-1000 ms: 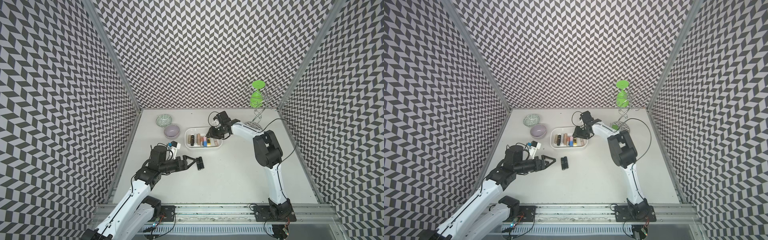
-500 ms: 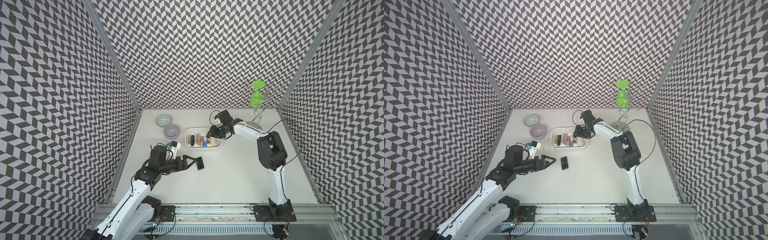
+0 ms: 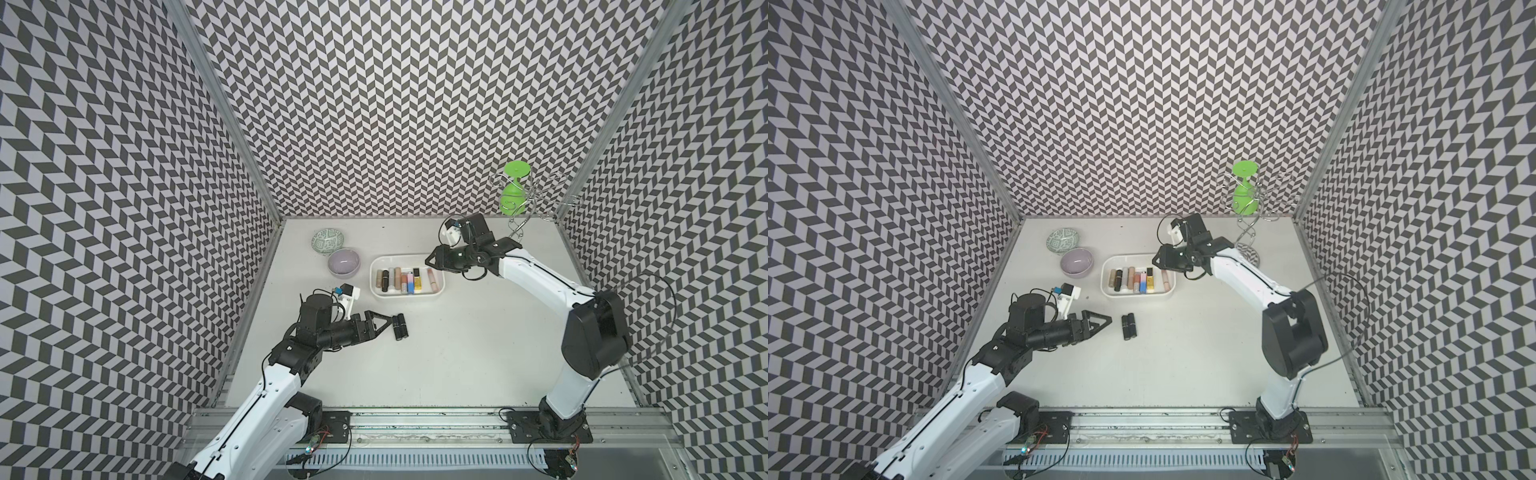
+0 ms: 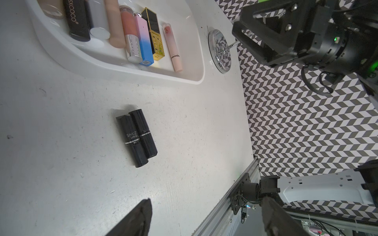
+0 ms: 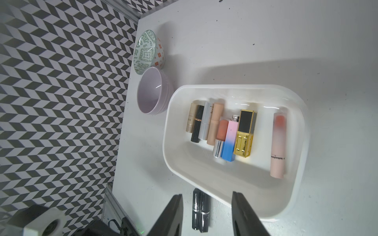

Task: Put the lipstick into the storage box
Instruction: Place the lipstick in the storage box, then pick up the lipstick at the center of the board.

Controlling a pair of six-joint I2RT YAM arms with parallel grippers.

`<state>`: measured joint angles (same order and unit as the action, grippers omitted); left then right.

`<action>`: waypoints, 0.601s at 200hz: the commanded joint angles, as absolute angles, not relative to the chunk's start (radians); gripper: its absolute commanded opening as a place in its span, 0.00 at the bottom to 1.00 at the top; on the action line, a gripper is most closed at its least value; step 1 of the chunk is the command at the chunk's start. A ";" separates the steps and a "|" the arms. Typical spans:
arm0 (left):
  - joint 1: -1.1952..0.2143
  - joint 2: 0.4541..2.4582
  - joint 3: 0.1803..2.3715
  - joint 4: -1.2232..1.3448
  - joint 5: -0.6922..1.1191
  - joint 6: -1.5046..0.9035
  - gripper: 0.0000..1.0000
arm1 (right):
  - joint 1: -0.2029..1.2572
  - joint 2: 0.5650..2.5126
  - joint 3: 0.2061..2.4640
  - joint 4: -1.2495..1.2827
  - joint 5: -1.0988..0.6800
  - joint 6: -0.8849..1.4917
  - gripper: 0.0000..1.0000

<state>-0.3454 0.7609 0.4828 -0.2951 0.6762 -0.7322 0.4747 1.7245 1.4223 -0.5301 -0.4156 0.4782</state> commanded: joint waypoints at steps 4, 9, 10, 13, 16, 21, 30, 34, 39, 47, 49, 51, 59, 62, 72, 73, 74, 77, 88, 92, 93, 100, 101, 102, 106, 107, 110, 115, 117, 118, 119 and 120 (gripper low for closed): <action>-0.378 0.748 0.445 -0.235 0.658 -0.759 0.87 | 0.481 1.603 1.310 -0.518 -0.395 0.466 0.43; -0.386 0.748 0.439 -0.229 0.649 -0.765 0.87 | 0.484 1.580 1.282 -0.519 -0.391 0.463 0.43; -0.389 0.748 0.436 -0.227 0.648 -0.767 0.87 | 0.484 1.576 1.277 -0.518 -0.389 0.463 0.43; -0.393 0.749 0.432 -0.221 0.643 -0.771 0.87 | 0.486 1.562 1.262 -0.520 -0.385 0.462 0.43; -0.400 0.749 0.428 -0.215 0.639 -0.777 0.87 | 0.487 1.548 1.247 -0.522 -0.380 0.462 0.43; -0.410 0.750 0.421 -0.206 0.630 -0.787 0.87 | 0.492 1.527 1.224 -0.526 -0.373 0.460 0.43; -0.428 0.755 0.408 -0.180 0.618 -0.801 0.87 | 0.503 1.487 1.180 -0.528 -0.363 0.462 0.43; -0.438 0.758 0.402 -0.172 0.613 -0.808 0.87 | 0.510 1.471 1.160 -0.528 -0.360 0.465 0.43; -0.449 0.764 0.395 -0.157 0.608 -0.815 0.87 | 0.517 1.454 1.137 -0.528 -0.356 0.469 0.43; -0.463 0.779 0.386 -0.139 0.605 -0.828 0.87 | 0.537 1.425 1.103 -0.527 -0.345 0.476 0.43; -0.467 0.784 0.384 -0.133 0.606 -0.829 0.87 | 0.543 1.419 1.095 -0.526 -0.343 0.478 0.43; -0.471 0.788 0.383 -0.129 0.606 -0.833 0.87 | 0.549 1.415 1.087 -0.526 -0.340 0.478 0.44; -0.486 0.806 0.379 -0.115 0.601 -0.842 0.87 | 0.577 1.398 1.062 -0.526 -0.321 0.484 0.44; -0.491 0.811 0.379 -0.112 0.597 -0.843 0.87 | 0.589 1.393 1.053 -0.527 -0.311 0.485 0.44; -0.514 0.825 0.381 -0.110 0.576 -0.845 0.87 | 0.634 1.388 1.033 -0.530 -0.275 0.490 0.44; -0.516 0.826 0.381 -0.110 0.573 -0.846 0.87 | 0.639 1.388 1.032 -0.531 -0.272 0.491 0.44; -0.518 0.826 0.382 -0.110 0.571 -0.846 0.87 | 0.642 1.388 1.031 -0.531 -0.269 0.492 0.44; -0.523 0.828 0.381 -0.113 0.563 -0.848 0.87 | 0.654 1.390 1.026 -0.531 -0.259 0.493 0.44; -0.536 0.823 0.383 -0.127 0.533 -0.858 0.87 | 0.697 1.402 1.019 -0.527 -0.233 0.503 0.44; -0.538 0.819 0.382 -0.135 0.524 -0.863 0.87 | 0.712 1.410 1.019 -0.526 -0.226 0.506 0.44; -0.538 0.817 0.382 -0.137 0.520 -0.863 0.87 | 0.715 1.412 1.020 -0.526 -0.225 0.507 0.44; -0.537 0.804 0.379 -0.156 0.501 -0.871 0.87 | 0.740 1.427 1.022 -0.522 -0.216 0.513 0.44; -0.538 0.803 0.378 -0.160 0.497 -0.872 0.87 | 0.745 1.430 1.024 -0.521 -0.214 0.514 0.44; -0.539 0.801 0.377 -0.164 0.494 -0.873 0.87 | 0.747 1.433 1.024 -0.520 -0.214 0.516 0.44; -0.538 0.792 0.375 -0.178 0.483 -0.878 0.87 | 0.760 1.444 1.029 -0.516 -0.210 0.518 0.45; -0.538 0.791 0.375 -0.182 0.481 -0.879 0.87 | 0.764 1.447 1.030 -0.515 -0.208 0.519 0.45; -0.538 0.782 0.373 -0.195 0.470 -0.882 0.87 | 0.775 1.455 1.034 -0.513 -0.205 0.521 0.45; -0.538 0.766 0.369 -0.215 0.458 -0.886 0.87 | 0.791 1.472 1.043 -0.512 -0.201 0.523 0.45; -0.538 0.760 0.368 -0.223 0.452 -0.886 0.87 | 0.799 1.478 1.048 -0.511 -0.199 0.525 0.45; -0.538 0.756 0.367 -0.227 0.449 -0.887 0.87 | 0.802 1.481 1.050 -0.511 -0.197 0.525 0.45; -0.538 0.753 0.366 -0.230 0.446 -0.887 0.87 | 0.804 1.485 1.052 -0.511 -0.196 0.525 0.46; -0.538 0.750 0.365 -0.234 0.444 -0.887 0.87 | 0.809 1.487 1.054 -0.511 -0.195 0.525 0.46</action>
<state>-0.5346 0.8078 0.3824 -0.1776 0.5354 -0.8612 0.7422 1.4307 1.0260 -0.5491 -0.2611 0.5014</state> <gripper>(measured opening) 0.871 0.448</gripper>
